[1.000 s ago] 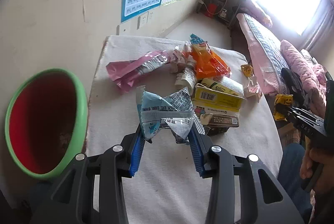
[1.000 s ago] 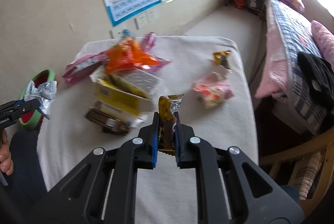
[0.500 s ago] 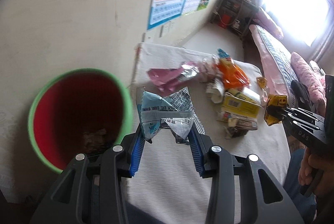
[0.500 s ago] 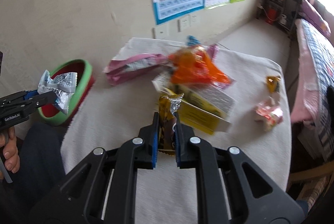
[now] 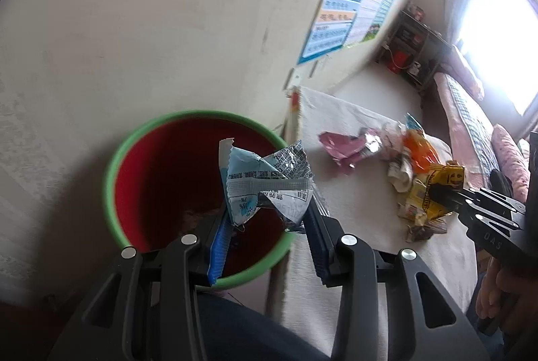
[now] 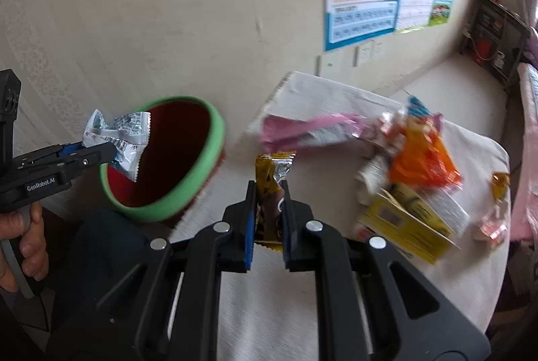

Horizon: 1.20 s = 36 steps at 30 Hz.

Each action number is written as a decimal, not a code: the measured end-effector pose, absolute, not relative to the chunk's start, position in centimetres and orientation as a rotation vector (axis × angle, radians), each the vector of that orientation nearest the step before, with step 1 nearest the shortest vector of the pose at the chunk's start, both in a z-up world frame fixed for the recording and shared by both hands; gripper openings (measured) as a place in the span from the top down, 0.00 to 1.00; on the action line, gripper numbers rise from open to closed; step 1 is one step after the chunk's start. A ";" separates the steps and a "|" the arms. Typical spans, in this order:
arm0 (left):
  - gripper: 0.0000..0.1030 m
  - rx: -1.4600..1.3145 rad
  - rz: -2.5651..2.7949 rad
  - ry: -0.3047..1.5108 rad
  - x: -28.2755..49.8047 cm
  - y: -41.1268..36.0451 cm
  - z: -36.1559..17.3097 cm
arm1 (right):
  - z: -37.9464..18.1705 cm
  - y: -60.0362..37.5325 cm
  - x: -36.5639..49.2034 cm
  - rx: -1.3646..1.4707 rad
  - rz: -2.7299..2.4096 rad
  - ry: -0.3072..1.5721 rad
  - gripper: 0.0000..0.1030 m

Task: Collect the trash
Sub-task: 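Carry both wrappers to the red bin and open both grippers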

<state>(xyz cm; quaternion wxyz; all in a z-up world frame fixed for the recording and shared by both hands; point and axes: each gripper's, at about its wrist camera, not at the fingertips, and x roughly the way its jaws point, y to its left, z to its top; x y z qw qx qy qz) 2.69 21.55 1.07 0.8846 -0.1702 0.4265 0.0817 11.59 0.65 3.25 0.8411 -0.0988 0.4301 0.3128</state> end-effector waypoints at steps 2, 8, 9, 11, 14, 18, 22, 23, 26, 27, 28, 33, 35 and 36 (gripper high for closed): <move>0.62 -0.357 0.189 0.884 2.4 22.6 1.1 | 3.4 2.4 11.6 -0.212 0.687 0.907 0.87; 0.62 -0.373 0.240 0.881 1.6 25.5 0.9 | 3.4 7.9 11.6 -0.238 0.797 0.894 0.87; 0.62 -0.377 0.245 0.881 1.5 25.8 0.9 | 3.4 8.9 11.6 -0.243 0.817 0.895 0.87; 0.62 -0.393 0.260 0.880 1.3 26.7 0.6 | 3.2 10.9 11.7 -0.257 0.862 0.903 0.87; 0.62 -0.412 0.279 0.881 1.1 28.0 0.2 | 2.6 13.4 11.9 -0.280 0.919 0.929 0.87; 0.62 -0.421 0.293 0.881 1.0 29.1 0.0 | 1.7 15.5 11.7 -0.306 0.948 0.952 0.87; 0.61 -0.417 0.290 0.889 1.4 29.7 -0.2 | 1.2 16.8 11.6 -0.306 0.954 0.969 0.87; 0.61 -0.418 0.291 0.890 1.5 29.9 -0.3 | 1.0 17.0 11.6 -0.307 0.952 0.972 0.87; 0.61 -0.435 0.295 0.890 1.8 30.3 -0.4 | 0.5 17.6 11.8 -0.309 0.948 0.985 0.87; 0.60 -0.440 0.295 0.887 1.9 30.4 -0.3 | 0.3 17.8 11.8 -0.314 0.945 0.986 0.87; 0.59 -0.450 0.292 0.881 2.1 30.5 -0.2 | 0.2 17.9 12.0 -0.319 0.941 0.987 0.87; 0.57 -0.481 0.278 0.877 2.7 30.7 -0.3 | -0.2 18.4 12.8 -0.317 0.930 1.005 0.86; 0.53 -0.491 0.281 0.872 2.8 31.0 -0.2 | -0.2 18.6 12.6 -0.323 0.938 1.011 0.72; 0.41 -0.503 0.282 0.865 2.8 31.2 -0.1 | -0.1 18.5 12.5 -0.327 0.933 1.004 0.50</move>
